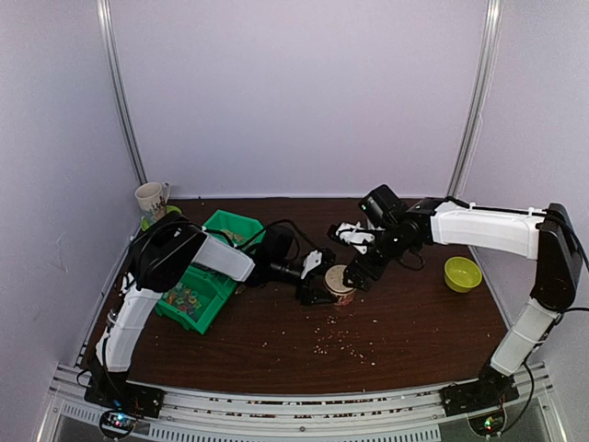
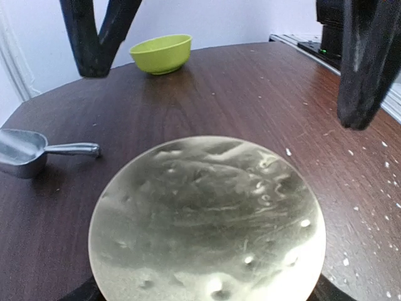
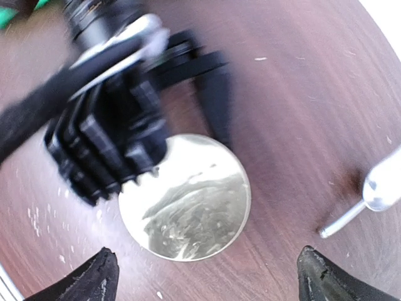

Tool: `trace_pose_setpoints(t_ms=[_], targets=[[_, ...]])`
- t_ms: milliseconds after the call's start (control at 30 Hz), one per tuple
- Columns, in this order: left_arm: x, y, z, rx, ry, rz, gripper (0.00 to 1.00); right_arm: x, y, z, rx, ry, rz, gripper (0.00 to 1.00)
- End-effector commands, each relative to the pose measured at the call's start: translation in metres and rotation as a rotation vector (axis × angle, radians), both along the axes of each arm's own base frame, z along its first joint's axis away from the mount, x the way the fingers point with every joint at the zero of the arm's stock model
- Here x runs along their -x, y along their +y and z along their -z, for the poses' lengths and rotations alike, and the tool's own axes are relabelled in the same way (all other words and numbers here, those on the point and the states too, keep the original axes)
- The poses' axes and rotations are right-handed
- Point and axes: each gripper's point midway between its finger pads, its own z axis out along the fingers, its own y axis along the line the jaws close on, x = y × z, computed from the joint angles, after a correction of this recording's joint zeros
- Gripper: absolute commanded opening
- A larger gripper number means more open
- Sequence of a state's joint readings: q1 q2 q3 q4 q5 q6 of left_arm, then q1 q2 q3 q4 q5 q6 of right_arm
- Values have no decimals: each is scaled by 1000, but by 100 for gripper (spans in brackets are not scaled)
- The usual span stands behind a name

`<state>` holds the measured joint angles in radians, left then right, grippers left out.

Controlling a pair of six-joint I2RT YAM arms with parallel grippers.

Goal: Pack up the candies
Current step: Screw the box lid onto the packing box.

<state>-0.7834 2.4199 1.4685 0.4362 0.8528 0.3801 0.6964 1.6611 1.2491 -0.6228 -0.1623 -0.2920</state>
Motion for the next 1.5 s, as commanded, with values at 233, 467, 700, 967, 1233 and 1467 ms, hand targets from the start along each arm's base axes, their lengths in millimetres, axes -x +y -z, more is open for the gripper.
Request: trace_pose_setpoints(t_ms=[233,467,700,967,1233,1467], targets=[[83,64,109,-356,294,266,65,38,23,16,-77,-35,-369,100],[84,62,103,-333,294,268,65,38,32,29,-73,30,-394,100],[83,60,101,-321,301,254,65,39,43,27,-108,62,-411,99],[79,58,103,-323,302,232,65,43,48,39,-74,111,-417,100],[77,57,105,-326,304,221,65,50,49,51,-45,143,-419,99],[75,56,106,-330,303,209,65,53,50,53,-39,162,-417,99]])
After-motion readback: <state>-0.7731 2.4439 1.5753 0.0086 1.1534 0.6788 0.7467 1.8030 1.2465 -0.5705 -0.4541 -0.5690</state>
